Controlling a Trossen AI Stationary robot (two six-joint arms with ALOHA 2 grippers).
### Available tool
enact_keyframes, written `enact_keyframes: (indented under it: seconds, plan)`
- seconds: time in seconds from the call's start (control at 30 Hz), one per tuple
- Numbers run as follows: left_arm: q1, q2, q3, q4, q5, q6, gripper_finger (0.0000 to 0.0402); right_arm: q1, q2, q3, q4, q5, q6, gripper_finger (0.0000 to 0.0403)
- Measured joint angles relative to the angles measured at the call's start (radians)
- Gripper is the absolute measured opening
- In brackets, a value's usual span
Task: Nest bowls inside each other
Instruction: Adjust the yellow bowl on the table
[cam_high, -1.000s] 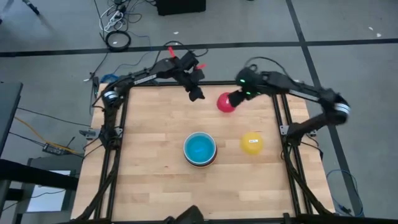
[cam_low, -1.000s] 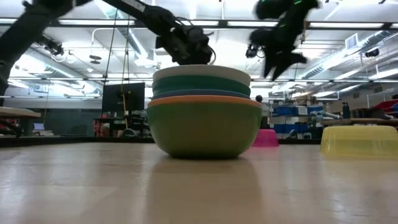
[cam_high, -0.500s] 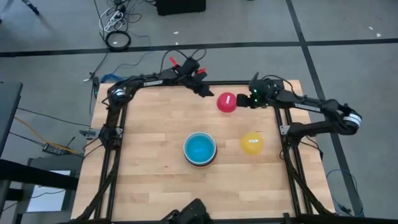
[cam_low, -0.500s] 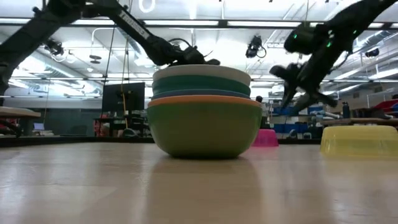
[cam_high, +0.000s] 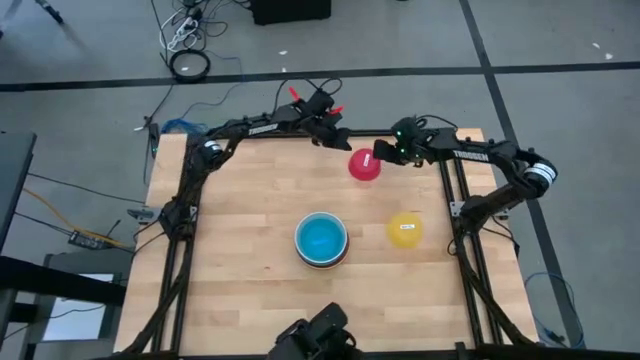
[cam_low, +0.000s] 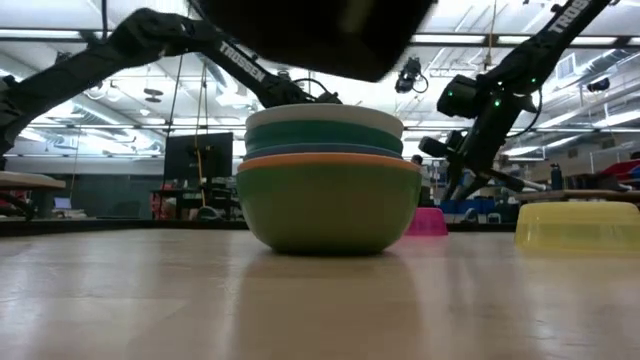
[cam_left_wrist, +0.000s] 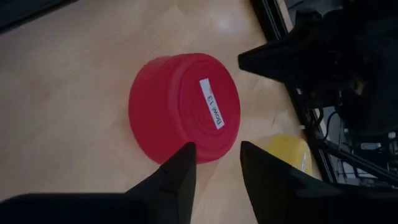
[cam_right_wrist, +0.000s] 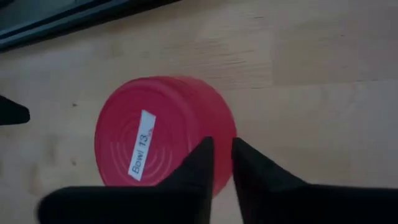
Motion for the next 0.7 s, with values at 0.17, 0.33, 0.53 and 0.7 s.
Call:
enact_keyframes:
  seconds: [0.17,0.33,0.53,0.7]
  plan:
    - [0.001,0.064,0.105,-0.042,0.035,-0.028,0.0104,-0.039,0.0,0.0,0.002,-0.06,0.005,0.0006]
    - [0.002,0.132,0.18,-0.087,0.104,-0.079,0.0071,-0.065,0.0,0.0,0.014,-0.124,0.008,0.0001]
    - [-0.002,0.21,0.219,-0.079,0.228,-0.16,0.004,-0.061,0.0,0.037,0.022,-0.205,0.009,0.0]
    - [-0.005,0.217,0.229,-0.067,0.247,-0.183,0.0026,-0.059,0.0,0.079,-0.077,-0.225,-0.028,0.0]
